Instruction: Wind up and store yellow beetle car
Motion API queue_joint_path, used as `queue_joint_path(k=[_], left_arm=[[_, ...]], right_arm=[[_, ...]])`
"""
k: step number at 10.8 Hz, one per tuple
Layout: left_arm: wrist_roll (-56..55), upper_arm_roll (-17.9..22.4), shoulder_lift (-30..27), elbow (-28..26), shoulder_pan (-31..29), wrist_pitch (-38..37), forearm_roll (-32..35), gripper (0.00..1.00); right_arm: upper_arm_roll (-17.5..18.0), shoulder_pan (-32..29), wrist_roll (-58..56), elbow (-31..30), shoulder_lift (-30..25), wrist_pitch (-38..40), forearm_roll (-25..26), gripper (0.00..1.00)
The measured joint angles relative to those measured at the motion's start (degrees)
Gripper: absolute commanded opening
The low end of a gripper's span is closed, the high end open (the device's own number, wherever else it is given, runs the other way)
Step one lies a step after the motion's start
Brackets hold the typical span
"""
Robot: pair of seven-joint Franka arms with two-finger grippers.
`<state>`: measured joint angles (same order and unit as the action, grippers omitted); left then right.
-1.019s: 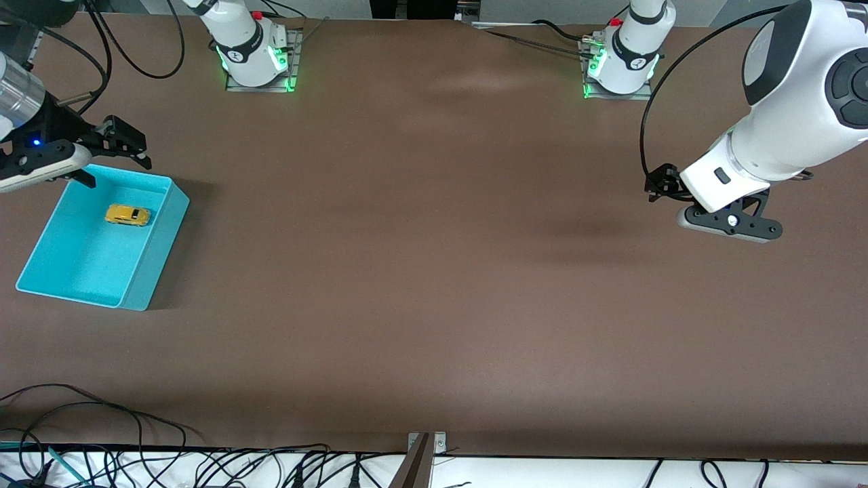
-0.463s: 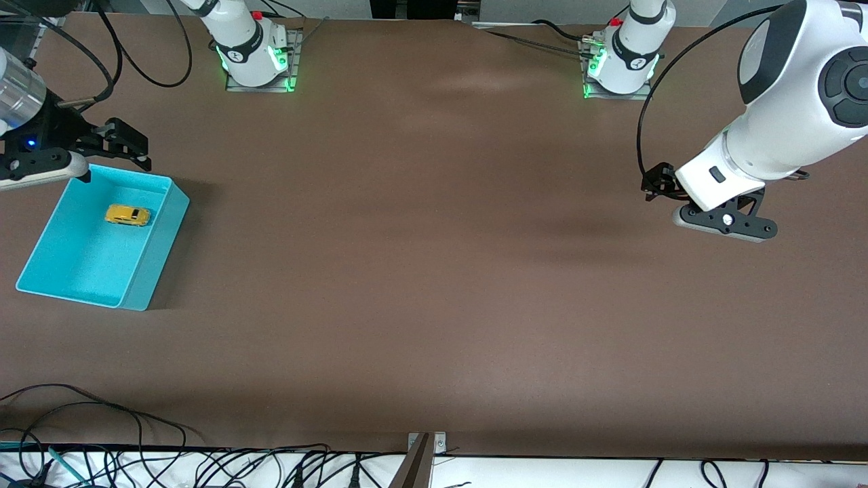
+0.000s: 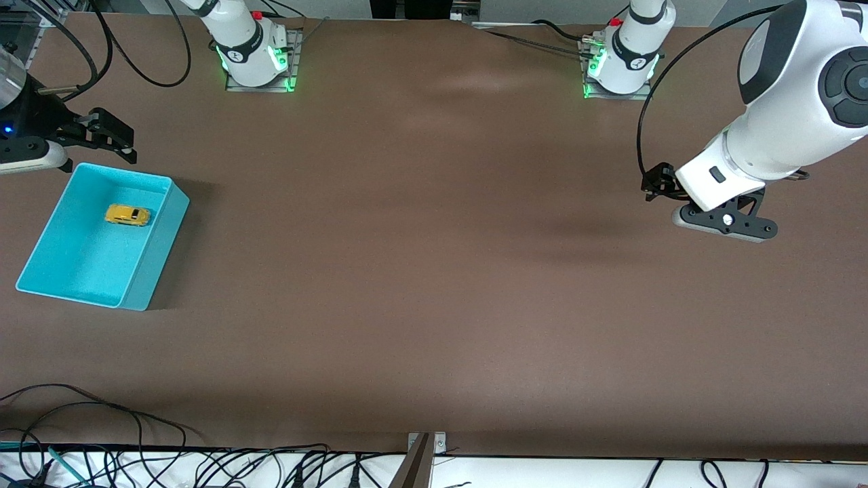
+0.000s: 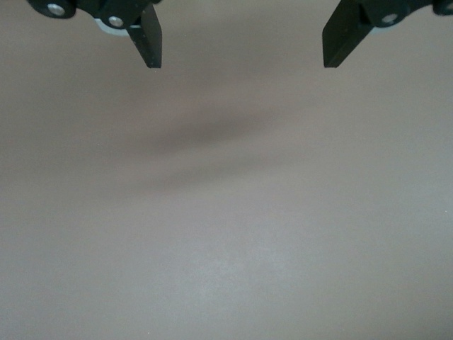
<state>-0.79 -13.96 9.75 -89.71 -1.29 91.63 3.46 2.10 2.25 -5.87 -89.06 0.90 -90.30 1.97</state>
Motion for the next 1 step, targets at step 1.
queue_joint_path(k=[1], left_arm=[[0.0,0.0,0.0,0.0,-0.03,-0.01,0.0,1.0]], right_arm=[[-0.01,0.02,0.42,0.0,0.22,0.01,0.16,1.0]])
